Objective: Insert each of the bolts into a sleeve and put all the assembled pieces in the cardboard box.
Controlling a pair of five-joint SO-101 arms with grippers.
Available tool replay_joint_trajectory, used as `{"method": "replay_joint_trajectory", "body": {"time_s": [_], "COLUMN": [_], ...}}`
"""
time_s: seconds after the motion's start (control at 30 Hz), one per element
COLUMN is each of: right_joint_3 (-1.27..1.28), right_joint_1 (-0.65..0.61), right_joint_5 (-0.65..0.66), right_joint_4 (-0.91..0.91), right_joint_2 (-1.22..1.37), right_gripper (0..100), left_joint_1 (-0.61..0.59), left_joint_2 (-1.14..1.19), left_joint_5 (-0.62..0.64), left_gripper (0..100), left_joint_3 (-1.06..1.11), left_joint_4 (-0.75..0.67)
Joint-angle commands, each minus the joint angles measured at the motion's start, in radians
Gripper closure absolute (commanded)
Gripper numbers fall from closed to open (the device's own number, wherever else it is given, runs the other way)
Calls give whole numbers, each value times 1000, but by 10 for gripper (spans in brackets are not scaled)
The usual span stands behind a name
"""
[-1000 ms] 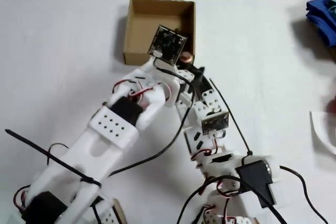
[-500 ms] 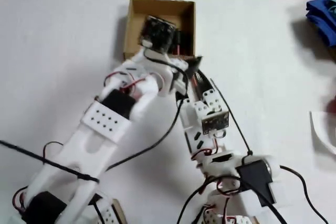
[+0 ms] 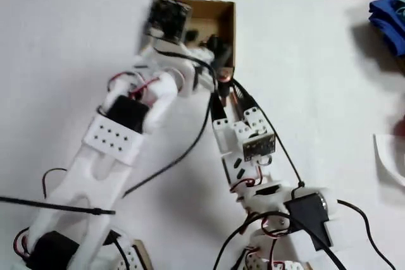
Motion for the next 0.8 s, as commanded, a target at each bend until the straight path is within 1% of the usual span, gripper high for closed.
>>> {"method": "replay_joint_trajectory", "body": {"time_s": [0.0, 0.17, 0.37, 0.5, 0.57, 0.7, 0.77], "right_joint_3": [-115, -361, -598, -730, -770, -778, -778], "right_joint_1": [44, 113, 110, 110, 111, 127, 101], "right_joint_5": [5, 5, 6, 5, 5, 3, -31], "right_joint_4": [139, 450, 875, 1119, 1199, 1248, 1276], "right_joint_2": [-2, -5, -13, -15, -25, -97, -122], "right_gripper": [979, 979, 979, 979, 979, 979, 979], "left_joint_1": [-97, -224, -330, -379, -396, -410, -414], "left_joint_2": [-9, -9, -9, -9, -9, -9, -9], "left_joint_5": [2, 2, 2, -2, -2, -5, -5], "left_gripper": [747, 747, 747, 747, 747, 747, 747], "left_joint_3": [-73, -5, 4, 12, 13, 13, 13], "left_joint_4": [8, 117, 285, 362, 396, 466, 493]}}
